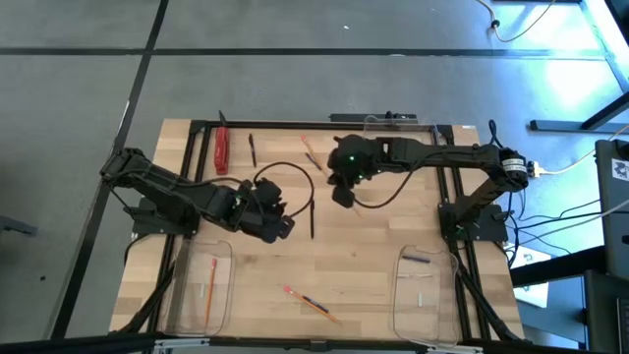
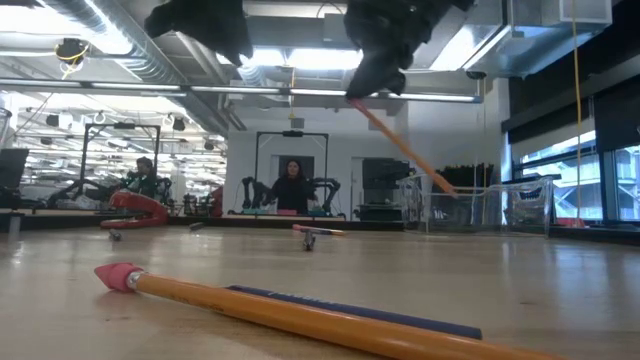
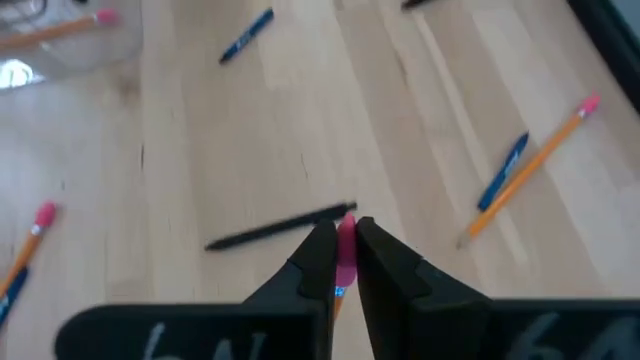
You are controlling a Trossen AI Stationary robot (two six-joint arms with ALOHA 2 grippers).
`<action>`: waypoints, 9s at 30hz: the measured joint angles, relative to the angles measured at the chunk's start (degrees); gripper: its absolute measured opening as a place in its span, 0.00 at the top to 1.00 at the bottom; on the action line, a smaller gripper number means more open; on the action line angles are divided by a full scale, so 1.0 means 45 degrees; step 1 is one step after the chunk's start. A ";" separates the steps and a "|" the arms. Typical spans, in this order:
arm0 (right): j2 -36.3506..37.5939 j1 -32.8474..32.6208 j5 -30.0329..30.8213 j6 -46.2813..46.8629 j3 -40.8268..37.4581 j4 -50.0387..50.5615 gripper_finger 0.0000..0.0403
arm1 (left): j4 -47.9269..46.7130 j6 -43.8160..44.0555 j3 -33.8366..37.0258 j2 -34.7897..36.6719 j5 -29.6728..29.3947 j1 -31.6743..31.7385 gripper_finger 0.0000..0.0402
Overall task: Sort crayons/erasers/pens/pencils in bins
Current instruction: Put the yellow pencil into the bottom left transparent bin, then put the blue crayon into the bottom right transparent bin
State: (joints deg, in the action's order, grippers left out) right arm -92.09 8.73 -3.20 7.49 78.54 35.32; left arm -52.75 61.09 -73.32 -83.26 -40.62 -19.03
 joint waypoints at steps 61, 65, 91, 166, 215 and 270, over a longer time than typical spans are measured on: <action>0.0000 -0.0432 -0.1656 -0.0668 0.0000 -0.7259 0.91 | 0.4316 -0.4719 0.0000 0.0005 -0.2051 0.0926 0.79; 0.0000 -0.0432 -0.1656 -0.0695 0.0000 -0.7259 0.91 | 0.4317 -0.4719 0.0000 0.0005 -0.2046 0.1068 0.79; 0.0005 -0.0442 -0.1739 -0.0724 0.0000 -0.7230 0.91 | 0.5084 -0.6035 0.0000 0.0010 -0.1468 0.1443 0.98; 0.1248 -0.2176 -0.3196 -0.2732 0.0000 -0.1683 0.60 | -0.5350 1.0533 0.0000 0.1946 0.7484 -0.5923 0.99; 0.1234 -0.2176 -0.3233 -0.2771 0.0000 -0.1674 0.60 | -0.4693 1.3092 0.0015 -0.2395 0.7867 -0.7116 0.95; 0.1123 -0.4164 0.2261 0.2021 0.0000 -0.0853 0.60 | -0.8180 1.2295 -0.1793 -0.1477 0.4742 -0.7451 0.78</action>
State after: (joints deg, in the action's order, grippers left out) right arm -87.04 -10.01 6.97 16.58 78.54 31.48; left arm -89.56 116.42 -81.39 -89.91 -19.28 -52.56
